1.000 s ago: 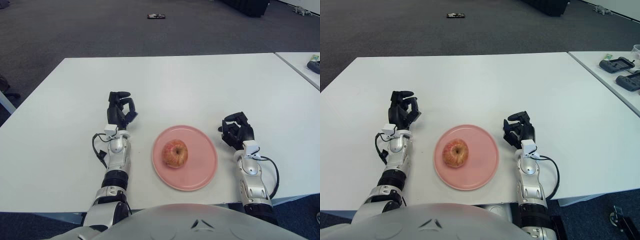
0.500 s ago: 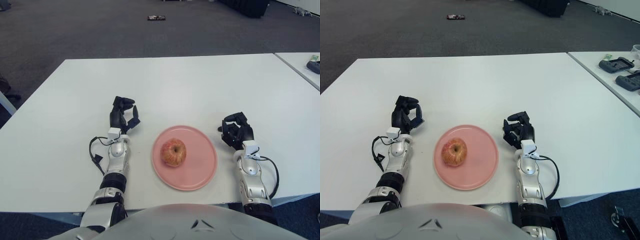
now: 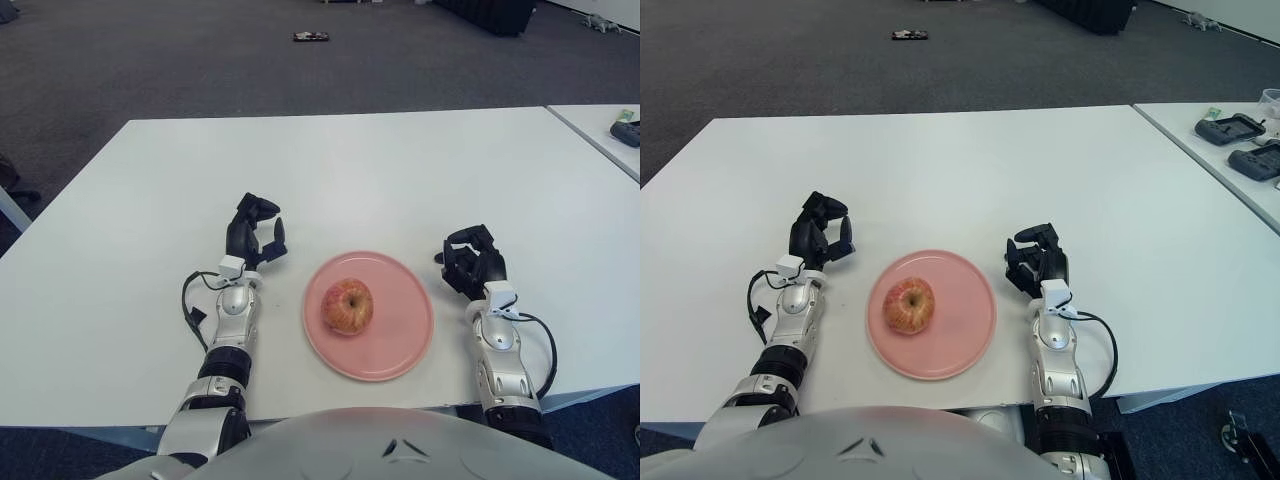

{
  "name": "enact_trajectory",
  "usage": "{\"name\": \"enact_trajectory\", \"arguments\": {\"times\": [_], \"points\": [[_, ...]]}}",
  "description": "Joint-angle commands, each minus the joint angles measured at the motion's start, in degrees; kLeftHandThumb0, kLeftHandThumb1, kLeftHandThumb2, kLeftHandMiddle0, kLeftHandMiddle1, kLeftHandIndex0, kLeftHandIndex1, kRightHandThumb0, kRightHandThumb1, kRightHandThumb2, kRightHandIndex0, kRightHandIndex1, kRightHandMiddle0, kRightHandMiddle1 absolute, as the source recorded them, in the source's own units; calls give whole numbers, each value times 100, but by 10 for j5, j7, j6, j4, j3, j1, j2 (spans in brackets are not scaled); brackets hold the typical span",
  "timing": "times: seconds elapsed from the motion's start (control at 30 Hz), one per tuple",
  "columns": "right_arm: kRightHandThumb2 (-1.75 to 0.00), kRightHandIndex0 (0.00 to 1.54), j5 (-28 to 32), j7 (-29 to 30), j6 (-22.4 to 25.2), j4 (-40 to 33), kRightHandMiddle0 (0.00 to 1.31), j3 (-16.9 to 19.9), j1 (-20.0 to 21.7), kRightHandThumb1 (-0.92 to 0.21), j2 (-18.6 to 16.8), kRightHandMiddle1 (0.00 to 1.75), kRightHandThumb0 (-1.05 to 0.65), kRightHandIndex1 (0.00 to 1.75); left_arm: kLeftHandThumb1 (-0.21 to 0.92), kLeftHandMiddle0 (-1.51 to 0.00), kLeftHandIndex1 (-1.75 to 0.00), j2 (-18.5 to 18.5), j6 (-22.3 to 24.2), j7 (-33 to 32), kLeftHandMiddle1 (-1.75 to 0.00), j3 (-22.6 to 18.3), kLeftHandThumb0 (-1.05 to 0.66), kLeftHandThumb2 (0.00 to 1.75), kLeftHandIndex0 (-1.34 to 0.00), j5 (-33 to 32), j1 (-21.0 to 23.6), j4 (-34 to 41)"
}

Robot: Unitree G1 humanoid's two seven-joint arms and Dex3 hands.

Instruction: Put the apple into the plate.

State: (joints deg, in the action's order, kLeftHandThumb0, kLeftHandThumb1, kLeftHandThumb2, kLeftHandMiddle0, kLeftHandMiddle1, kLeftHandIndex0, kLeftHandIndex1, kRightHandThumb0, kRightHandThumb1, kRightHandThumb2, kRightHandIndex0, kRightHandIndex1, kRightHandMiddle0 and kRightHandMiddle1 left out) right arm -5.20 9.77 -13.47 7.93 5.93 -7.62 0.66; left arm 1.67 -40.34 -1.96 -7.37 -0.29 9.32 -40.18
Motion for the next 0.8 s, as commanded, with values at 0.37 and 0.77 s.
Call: {"name": "enact_trajectory", "arguments": {"times": [0.37,0.77], "points": [[-78,60,7,-5,-13,22,30,2,15,-74,2,175,-37,127,34,-127,-175,-7,5,-8,-175,9,-47,130,-59,14,-67,-23],[-77,60,6,-13,-12,33,30,0,19,-74,4,175,-37,127,34,-127,-175,-8,3,-25,-175,8,-48,130,-60,16,-65,-32]]}}
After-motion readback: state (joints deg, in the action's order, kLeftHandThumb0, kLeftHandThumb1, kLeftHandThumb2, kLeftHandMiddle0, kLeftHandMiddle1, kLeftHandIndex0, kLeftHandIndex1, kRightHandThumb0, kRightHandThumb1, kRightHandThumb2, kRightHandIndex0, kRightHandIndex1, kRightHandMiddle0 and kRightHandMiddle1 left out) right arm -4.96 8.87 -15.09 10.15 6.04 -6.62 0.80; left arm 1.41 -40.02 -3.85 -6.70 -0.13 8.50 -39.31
